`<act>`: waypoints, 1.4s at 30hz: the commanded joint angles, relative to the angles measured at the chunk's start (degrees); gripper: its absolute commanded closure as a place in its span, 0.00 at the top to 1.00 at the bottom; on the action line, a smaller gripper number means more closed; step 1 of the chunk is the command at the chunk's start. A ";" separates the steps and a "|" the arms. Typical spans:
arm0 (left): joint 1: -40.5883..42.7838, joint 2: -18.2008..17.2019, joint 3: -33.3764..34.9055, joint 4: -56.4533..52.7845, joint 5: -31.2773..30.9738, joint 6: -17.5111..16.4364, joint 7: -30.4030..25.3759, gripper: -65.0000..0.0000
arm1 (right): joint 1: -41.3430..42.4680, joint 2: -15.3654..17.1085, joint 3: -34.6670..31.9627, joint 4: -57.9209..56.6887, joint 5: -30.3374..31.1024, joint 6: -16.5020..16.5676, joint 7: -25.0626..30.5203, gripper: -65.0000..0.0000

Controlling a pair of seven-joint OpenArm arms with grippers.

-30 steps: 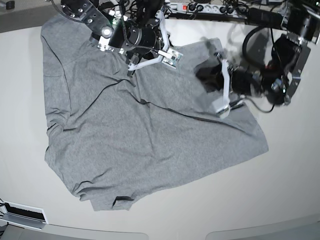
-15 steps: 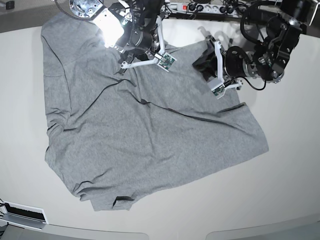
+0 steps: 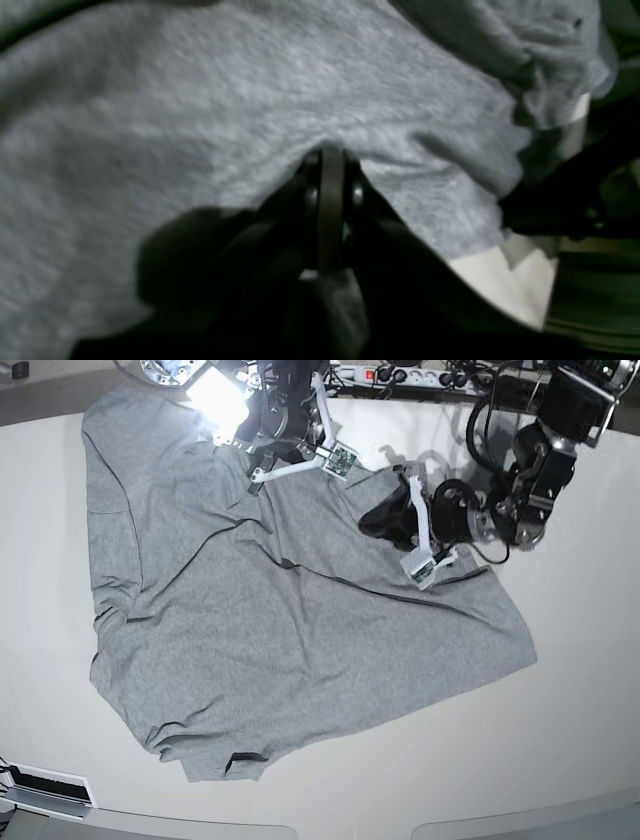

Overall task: Layout the t-shirt on the table in an organized manner, then fold the t-shirt properly
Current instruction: 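Release the shirt with both grippers and raise them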

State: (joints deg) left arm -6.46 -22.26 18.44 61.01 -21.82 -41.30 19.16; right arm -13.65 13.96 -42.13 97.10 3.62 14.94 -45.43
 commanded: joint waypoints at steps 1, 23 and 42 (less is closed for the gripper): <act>-0.92 -0.94 -0.07 -0.37 4.17 1.30 3.80 0.00 | -0.17 0.09 0.17 0.85 0.35 0.11 0.79 0.00; -9.18 -9.18 4.04 0.09 -3.74 1.30 5.95 0.00 | -1.77 0.28 0.11 8.09 -6.80 1.75 -2.91 0.00; -1.99 -12.39 4.04 15.69 -42.38 1.30 48.52 0.00 | 0.00 -2.80 0.13 8.63 -0.52 3.43 2.69 0.00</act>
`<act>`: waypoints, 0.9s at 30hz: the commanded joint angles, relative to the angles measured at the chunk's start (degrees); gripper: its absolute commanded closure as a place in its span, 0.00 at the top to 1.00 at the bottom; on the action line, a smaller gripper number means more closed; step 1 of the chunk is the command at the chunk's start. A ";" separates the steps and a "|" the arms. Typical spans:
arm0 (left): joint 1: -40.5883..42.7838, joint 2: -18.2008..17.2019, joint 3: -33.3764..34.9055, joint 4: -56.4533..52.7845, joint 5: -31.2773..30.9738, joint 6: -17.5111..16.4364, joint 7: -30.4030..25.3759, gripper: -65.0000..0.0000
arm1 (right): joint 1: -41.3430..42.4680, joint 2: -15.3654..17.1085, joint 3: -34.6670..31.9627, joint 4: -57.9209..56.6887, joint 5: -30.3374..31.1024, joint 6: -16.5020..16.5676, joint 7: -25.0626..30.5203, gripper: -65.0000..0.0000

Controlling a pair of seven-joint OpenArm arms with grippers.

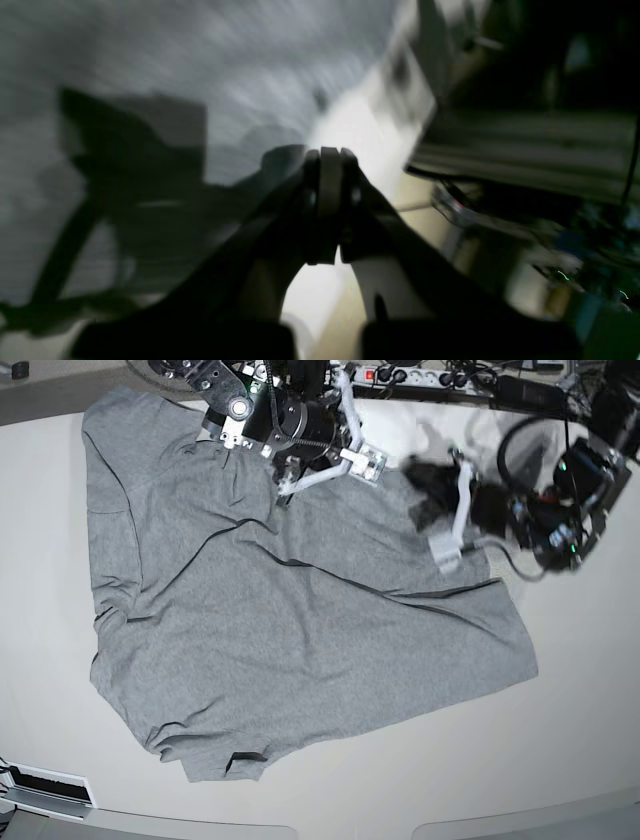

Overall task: Layout the t-shirt on the table in an organized manner, then fold the t-shirt properly
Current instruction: 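Release the shirt with both grippers and raise them, then lower the left gripper onto the shirt body beside the right gripper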

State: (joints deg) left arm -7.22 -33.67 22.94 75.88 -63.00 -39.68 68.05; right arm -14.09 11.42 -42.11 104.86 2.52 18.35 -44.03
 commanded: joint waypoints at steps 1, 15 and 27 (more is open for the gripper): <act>-0.24 -1.05 -0.46 1.31 -0.68 -0.32 -0.28 0.00 | 0.72 -0.26 0.11 0.87 0.15 -0.76 0.76 0.00; 6.51 -3.30 -0.44 8.22 21.68 -0.32 -19.93 0.34 | 1.68 -0.13 0.11 0.87 0.22 -3.26 -1.31 0.00; 6.08 -3.32 12.39 7.96 51.34 -0.32 -40.96 0.58 | 1.70 -0.15 0.11 0.87 0.26 -3.39 -1.66 0.00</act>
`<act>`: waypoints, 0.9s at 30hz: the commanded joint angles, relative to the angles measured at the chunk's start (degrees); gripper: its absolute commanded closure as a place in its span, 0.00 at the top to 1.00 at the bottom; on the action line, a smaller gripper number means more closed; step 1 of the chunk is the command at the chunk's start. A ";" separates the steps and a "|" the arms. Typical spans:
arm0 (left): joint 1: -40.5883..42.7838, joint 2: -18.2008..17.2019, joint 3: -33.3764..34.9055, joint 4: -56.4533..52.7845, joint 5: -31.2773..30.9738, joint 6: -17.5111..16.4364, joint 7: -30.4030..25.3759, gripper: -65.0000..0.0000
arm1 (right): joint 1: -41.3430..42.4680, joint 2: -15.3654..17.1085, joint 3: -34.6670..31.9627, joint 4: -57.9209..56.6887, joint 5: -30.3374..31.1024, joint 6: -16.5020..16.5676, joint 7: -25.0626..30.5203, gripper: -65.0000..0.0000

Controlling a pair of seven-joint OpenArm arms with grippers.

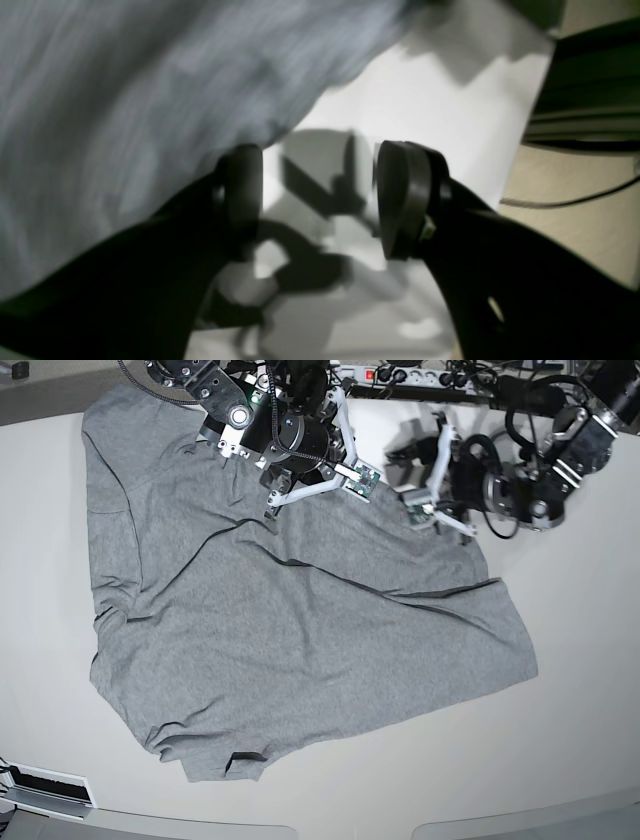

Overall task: Layout the t-shirt on the table in an organized manner, then fold the t-shirt properly
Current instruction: 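Lower the left gripper onto the shirt body beside the right gripper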

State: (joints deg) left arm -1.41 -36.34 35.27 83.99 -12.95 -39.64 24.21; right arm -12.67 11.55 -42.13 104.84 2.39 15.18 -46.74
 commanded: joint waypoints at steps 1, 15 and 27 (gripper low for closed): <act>0.15 -0.63 1.46 -0.15 3.21 -0.36 1.68 0.57 | 0.28 -0.28 0.13 0.90 0.39 -0.22 1.05 0.00; -8.15 -1.46 3.17 11.47 -1.05 4.46 10.99 0.00 | 0.17 -0.26 0.13 0.90 0.37 -0.20 1.05 0.00; -10.47 -6.01 3.19 11.26 -2.67 -0.36 14.99 0.63 | 0.15 -0.28 0.13 0.90 0.39 -0.20 1.07 0.00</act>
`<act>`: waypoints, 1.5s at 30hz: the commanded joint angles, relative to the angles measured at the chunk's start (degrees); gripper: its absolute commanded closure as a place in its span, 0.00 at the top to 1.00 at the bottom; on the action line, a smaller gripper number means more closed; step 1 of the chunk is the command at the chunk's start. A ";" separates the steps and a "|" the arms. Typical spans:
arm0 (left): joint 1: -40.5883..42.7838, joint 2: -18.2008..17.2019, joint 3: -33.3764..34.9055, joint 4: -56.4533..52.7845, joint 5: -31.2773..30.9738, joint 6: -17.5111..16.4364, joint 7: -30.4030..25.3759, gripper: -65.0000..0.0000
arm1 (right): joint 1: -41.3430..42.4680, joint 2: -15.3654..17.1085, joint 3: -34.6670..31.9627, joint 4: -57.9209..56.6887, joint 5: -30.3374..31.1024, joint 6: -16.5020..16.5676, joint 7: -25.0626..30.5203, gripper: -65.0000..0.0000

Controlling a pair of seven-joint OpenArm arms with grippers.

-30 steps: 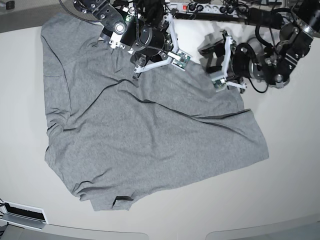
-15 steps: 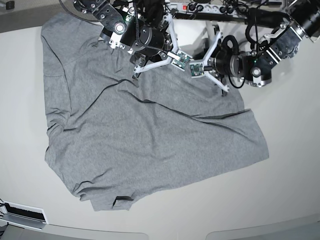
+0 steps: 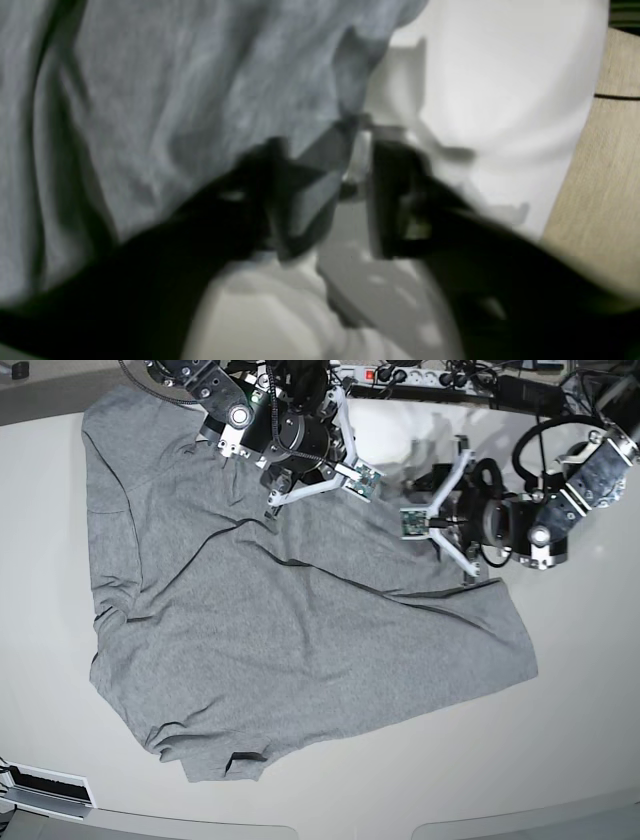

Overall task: Layout the t-shirt on the table in an organized manner, then fold the t-shirt properly
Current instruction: 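Lower the left gripper onto the shirt body beside the right gripper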

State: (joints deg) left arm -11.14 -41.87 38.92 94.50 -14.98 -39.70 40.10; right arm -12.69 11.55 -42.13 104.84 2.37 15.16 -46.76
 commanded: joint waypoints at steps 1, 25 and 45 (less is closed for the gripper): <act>-0.59 -0.79 -0.46 0.66 -0.52 -0.30 -1.31 0.66 | 0.17 -0.28 0.13 0.90 0.42 -0.17 1.09 0.00; -10.12 1.53 -0.35 -5.35 -2.45 -0.30 -4.31 0.00 | 0.48 -0.28 0.13 0.90 0.59 0.94 1.11 0.00; -14.19 1.75 -0.35 -8.26 -17.03 -0.30 -3.78 0.00 | 1.68 -5.77 0.11 0.74 1.20 1.05 5.29 0.00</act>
State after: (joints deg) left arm -23.81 -39.55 39.05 85.49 -31.05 -39.77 37.50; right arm -11.40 6.26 -41.91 104.77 3.03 16.05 -42.76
